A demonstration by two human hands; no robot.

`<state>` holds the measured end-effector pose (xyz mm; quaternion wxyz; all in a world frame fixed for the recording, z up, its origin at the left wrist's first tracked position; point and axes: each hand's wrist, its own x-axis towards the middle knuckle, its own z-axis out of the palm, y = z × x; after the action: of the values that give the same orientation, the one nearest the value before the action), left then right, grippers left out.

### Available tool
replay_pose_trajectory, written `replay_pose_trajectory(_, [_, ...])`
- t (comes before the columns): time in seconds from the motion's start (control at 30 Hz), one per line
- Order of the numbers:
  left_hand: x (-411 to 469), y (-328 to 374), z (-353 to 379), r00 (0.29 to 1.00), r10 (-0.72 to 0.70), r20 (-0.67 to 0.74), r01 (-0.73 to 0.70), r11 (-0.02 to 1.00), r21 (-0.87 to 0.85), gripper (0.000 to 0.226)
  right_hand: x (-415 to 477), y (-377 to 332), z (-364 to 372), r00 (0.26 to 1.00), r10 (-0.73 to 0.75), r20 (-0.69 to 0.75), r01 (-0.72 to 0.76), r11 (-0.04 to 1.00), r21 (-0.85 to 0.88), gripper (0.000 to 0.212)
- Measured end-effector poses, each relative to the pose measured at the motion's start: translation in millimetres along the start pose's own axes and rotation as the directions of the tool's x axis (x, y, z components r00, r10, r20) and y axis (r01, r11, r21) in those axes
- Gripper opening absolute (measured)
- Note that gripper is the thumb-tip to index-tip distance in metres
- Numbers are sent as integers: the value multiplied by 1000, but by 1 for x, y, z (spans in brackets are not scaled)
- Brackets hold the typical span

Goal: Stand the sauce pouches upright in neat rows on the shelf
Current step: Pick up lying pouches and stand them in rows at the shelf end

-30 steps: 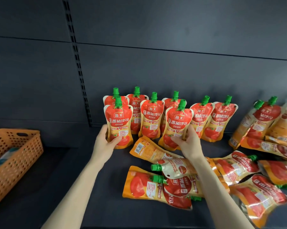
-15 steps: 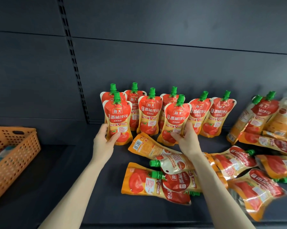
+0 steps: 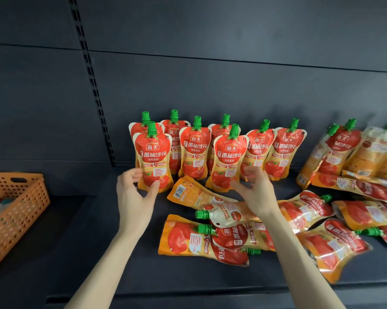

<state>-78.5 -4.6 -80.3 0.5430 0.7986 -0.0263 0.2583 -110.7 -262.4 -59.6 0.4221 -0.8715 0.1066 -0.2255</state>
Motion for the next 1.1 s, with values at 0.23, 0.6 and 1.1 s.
replay_pose_trajectory(0.23, [-27,47,19,707,54,705,-133,989,58,33,-36,-2,-34,893,-61,446,82,996,-28,38])
replay_pose_trajectory(0.6, [-28,65,25,749,145,647,-145,988,-53,10,-44,-1,-46,842,-114,528,104,993,49,56])
replay_pose_trajectory(1.1, [10,32,59,464,77,882,-499,846,189,47,-44,-3,-44,980,-129,152,52,902,429,26])
